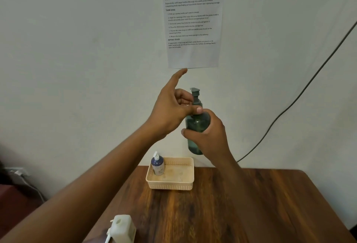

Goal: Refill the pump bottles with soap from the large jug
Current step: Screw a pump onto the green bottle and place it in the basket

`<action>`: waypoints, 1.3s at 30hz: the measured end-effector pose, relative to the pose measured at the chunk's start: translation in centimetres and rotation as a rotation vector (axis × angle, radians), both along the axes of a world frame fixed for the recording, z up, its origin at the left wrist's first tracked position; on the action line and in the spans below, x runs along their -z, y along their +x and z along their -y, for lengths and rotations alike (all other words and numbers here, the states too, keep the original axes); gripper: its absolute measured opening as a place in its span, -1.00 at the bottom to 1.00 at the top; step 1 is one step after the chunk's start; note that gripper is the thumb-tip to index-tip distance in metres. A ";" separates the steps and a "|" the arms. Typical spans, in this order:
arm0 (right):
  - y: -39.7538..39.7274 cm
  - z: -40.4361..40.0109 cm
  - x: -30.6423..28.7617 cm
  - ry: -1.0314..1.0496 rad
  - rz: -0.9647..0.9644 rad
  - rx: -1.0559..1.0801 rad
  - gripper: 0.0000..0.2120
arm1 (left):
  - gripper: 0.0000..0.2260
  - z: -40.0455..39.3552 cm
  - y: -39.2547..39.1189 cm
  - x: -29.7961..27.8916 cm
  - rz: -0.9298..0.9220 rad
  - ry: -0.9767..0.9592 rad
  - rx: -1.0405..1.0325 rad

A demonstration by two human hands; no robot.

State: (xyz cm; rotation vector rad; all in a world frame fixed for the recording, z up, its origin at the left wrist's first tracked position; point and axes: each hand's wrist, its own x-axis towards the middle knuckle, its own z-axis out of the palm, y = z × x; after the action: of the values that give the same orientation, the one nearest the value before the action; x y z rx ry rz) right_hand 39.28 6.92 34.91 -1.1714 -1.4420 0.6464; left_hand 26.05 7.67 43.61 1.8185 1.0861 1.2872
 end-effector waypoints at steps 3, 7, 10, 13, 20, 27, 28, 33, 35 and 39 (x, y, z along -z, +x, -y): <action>0.3 0.1 0.2 -0.029 -0.021 -0.006 -0.48 | -0.14 0.1 -0.4 -0.6 -0.007 -0.093 0.147; 0.5 0.2 0.0 -0.026 -0.028 0.004 -0.47 | -0.18 0.0 -0.7 -1.1 -0.090 -0.156 0.219; 0.4 0.2 -0.3 -0.016 -0.015 0.017 -0.43 | -0.22 0.0 0.1 -0.9 -0.087 -0.044 0.062; 0.3 0.5 -0.5 -0.002 0.009 0.012 -0.42 | -0.21 0.1 1.0 -0.2 -0.060 0.041 -0.019; 1.1 0.5 -0.1 -0.080 -0.003 0.000 -0.56 | -0.17 0.0 0.2 -0.5 -0.010 -0.117 0.205; 1.3 0.6 -0.2 -0.045 -0.002 0.014 -0.53 | -0.16 0.3 0.8 0.3 -0.079 -0.062 0.126; 1.2 0.6 -0.2 -0.030 0.005 0.016 -0.49 | -0.16 0.4 1.2 0.6 -0.081 -0.019 0.046; 1.2 0.6 -0.2 -0.040 0.011 0.001 -0.49 | -0.14 0.1 1.4 0.9 -0.026 0.021 -0.025; 1.6 0.7 -0.1 -0.064 -0.018 -0.019 -0.53 | -0.13 -0.2 0.8 0.3 0.023 -0.083 0.126; 1.9 0.8 -0.3 -0.060 -0.044 -0.037 -0.55 | -0.17 -0.6 -0.2 -0.7 0.068 -0.211 0.344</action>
State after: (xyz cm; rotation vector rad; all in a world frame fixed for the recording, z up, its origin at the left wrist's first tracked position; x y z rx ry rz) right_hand 41.15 6.14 35.19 -1.1724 -1.4181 0.7414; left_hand 25.89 8.24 44.31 1.6999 0.7960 0.9845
